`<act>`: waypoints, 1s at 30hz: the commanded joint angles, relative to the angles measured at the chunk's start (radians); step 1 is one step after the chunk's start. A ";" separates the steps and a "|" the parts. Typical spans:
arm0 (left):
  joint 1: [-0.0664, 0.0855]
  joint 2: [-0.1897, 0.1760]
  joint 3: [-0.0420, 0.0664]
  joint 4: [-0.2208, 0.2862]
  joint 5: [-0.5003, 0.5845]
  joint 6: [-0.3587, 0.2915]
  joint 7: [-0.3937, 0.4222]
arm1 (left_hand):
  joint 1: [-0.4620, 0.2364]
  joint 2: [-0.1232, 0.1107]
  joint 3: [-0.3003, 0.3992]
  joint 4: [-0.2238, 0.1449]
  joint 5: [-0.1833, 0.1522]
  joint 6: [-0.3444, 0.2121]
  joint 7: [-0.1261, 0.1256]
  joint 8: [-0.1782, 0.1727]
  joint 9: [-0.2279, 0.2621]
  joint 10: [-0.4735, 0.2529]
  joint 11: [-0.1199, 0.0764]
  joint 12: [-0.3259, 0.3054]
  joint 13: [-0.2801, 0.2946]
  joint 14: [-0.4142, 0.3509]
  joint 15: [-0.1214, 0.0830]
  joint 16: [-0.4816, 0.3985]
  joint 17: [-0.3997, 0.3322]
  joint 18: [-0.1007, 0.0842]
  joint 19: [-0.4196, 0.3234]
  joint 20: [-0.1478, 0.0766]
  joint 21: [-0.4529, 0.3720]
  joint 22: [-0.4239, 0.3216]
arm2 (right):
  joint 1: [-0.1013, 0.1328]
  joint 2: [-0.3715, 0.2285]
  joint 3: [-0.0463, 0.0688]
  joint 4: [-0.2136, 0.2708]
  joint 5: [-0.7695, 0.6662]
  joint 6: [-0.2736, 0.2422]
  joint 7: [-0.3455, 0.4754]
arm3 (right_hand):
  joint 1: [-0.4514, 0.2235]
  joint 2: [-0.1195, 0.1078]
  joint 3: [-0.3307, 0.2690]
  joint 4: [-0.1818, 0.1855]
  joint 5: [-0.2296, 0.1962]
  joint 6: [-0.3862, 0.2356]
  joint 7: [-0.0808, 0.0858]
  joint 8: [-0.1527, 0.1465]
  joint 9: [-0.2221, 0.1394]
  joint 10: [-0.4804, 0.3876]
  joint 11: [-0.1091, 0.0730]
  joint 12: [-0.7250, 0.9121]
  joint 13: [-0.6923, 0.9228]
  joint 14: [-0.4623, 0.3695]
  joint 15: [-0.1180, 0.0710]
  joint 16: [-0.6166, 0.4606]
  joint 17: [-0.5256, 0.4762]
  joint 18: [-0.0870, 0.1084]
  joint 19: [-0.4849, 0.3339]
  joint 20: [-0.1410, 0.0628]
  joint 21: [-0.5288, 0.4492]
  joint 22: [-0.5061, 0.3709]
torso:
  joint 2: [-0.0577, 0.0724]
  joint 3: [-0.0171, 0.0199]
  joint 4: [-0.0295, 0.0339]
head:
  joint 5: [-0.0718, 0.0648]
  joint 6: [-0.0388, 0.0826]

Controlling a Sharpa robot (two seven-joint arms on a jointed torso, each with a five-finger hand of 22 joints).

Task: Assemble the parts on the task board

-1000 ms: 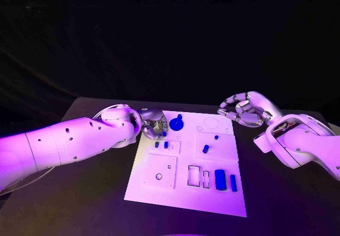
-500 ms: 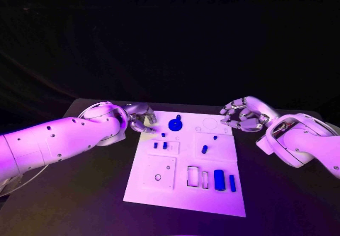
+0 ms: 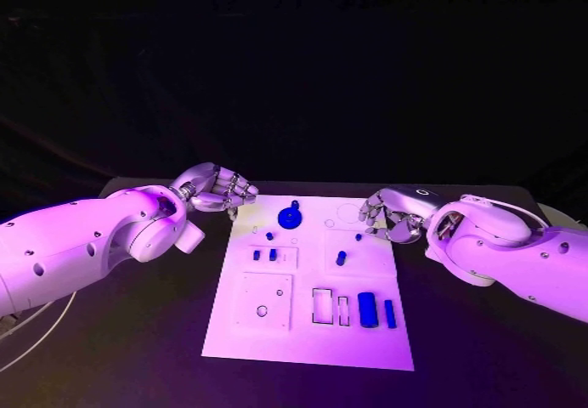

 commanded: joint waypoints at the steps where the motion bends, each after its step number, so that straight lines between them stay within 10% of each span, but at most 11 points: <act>1: 0.000 -0.012 -0.001 0.031 0.370 -0.003 0.164 | 0.003 -0.004 0.007 0.000 0.002 0.008 0.000 0.002 0.001 0.009 0.000 0.005 0.001 0.002 -0.009 -0.005 -0.002 0.017 0.002 -0.009 -0.007 -0.001 | -0.006 0.015 -0.001 -0.006 -0.205 0.057 -0.088 | -0.005 -0.013 0.008 0.000 -0.005 0.010 0.001 -0.005 -0.002 0.005 0.001 -0.009 -0.008 0.045 0.004 0.006 0.003 -0.018 0.008 0.001 0.002 0.116 | 0.000 -0.0015 0.0002 | -0.012 -0.002; 30: -0.002 -0.039 -0.004 0.091 0.469 -0.017 0.205 | -0.005 -0.019 0.033 0.000 0.002 -0.002 0.006 -0.004 -0.002 -0.002 0.004 0.014 0.002 0.001 -0.007 -0.011 -0.011 0.015 0.006 -0.012 -0.014 -0.006 | -0.052 0.090 -0.004 -0.044 -0.285 0.098 -0.107 | -0.004 -0.009 0.085 -0.044 0.012 0.070 -0.010 0.004 0.004 0.060 -0.009 -0.027 -0.057 0.053 -0.002 0.021 0.025 -0.030 0.038 -0.005 0.061 0.156 | 0.000 0.0005 0.0013 | -0.012 -0.016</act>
